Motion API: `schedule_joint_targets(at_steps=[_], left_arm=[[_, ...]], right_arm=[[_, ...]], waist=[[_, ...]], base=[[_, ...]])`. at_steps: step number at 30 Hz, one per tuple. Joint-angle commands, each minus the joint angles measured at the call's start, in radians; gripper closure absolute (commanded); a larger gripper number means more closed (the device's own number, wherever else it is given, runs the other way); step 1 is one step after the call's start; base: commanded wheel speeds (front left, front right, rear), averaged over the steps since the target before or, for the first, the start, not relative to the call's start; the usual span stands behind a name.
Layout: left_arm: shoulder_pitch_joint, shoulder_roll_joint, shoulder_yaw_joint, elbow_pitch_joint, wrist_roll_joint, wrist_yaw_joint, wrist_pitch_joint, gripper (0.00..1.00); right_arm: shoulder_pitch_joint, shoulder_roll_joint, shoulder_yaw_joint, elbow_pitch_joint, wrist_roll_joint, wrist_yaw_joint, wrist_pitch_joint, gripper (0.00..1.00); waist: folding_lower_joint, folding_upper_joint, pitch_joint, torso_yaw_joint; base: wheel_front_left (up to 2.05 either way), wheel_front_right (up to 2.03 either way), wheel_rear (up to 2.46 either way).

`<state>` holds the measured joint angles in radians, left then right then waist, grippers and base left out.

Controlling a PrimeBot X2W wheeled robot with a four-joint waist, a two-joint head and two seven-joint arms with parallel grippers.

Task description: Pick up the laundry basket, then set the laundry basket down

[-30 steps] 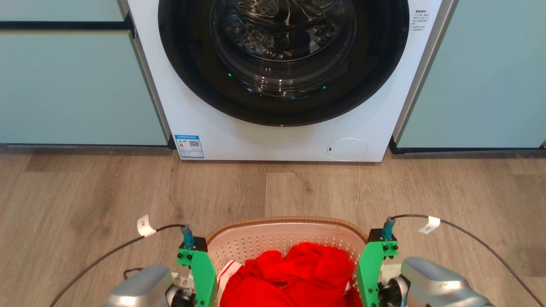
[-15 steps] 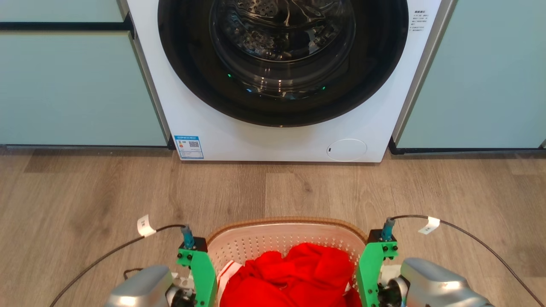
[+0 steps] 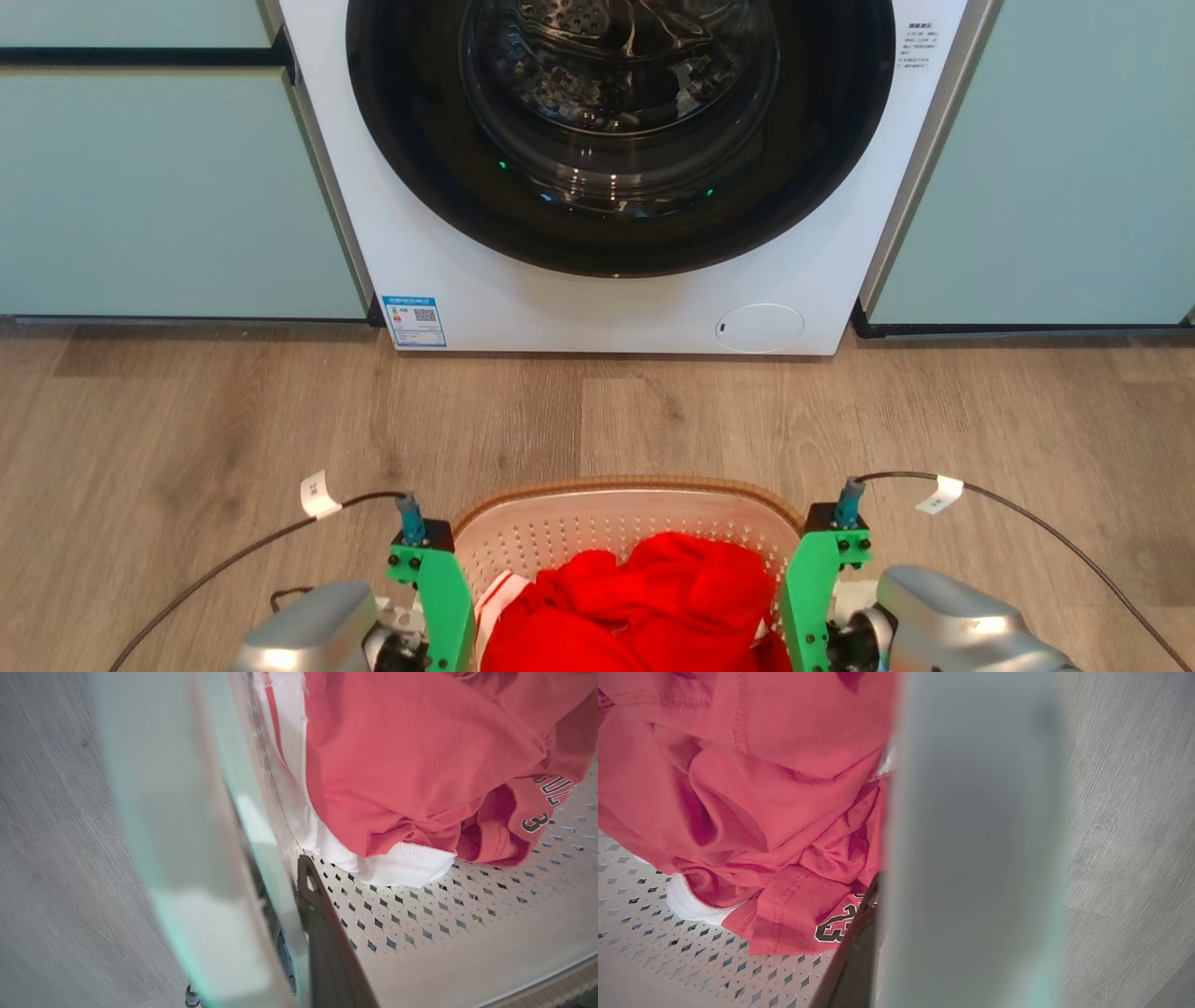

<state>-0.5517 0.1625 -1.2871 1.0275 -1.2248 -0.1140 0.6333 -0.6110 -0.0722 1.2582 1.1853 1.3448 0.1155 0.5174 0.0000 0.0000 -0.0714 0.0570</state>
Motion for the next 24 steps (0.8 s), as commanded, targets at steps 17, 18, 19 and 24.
schedule_joint_targets(at_steps=[17,18,19,24], left_arm=[[-0.053,-0.018,0.007,-0.017,0.009,-0.017,-0.022,1.00],[-0.053,-0.019,0.007,-0.016,0.010,-0.017,-0.025,1.00],[-0.054,-0.020,0.007,-0.014,0.010,-0.017,-0.028,1.00],[-0.070,-0.028,0.007,-0.002,0.018,-0.017,-0.053,1.00]], right_arm=[[-0.075,0.022,0.009,-0.024,-0.005,0.015,-0.038,1.00],[-0.077,0.022,0.009,-0.025,-0.006,0.015,-0.042,1.00],[-0.079,0.022,0.009,-0.024,-0.006,0.015,-0.047,1.00],[-0.093,0.022,0.010,-0.022,-0.014,0.015,-0.080,1.00]], waist=[[0.0000,0.0000,0.047,-0.001],[0.0000,0.0000,0.053,-0.002],[0.0000,0.0000,0.060,-0.002],[0.0000,0.0000,0.112,-0.005]], base=[[0.00,0.00,0.00],[0.00,0.00,0.00],[0.00,0.00,0.00],[0.00,0.00,0.00]])
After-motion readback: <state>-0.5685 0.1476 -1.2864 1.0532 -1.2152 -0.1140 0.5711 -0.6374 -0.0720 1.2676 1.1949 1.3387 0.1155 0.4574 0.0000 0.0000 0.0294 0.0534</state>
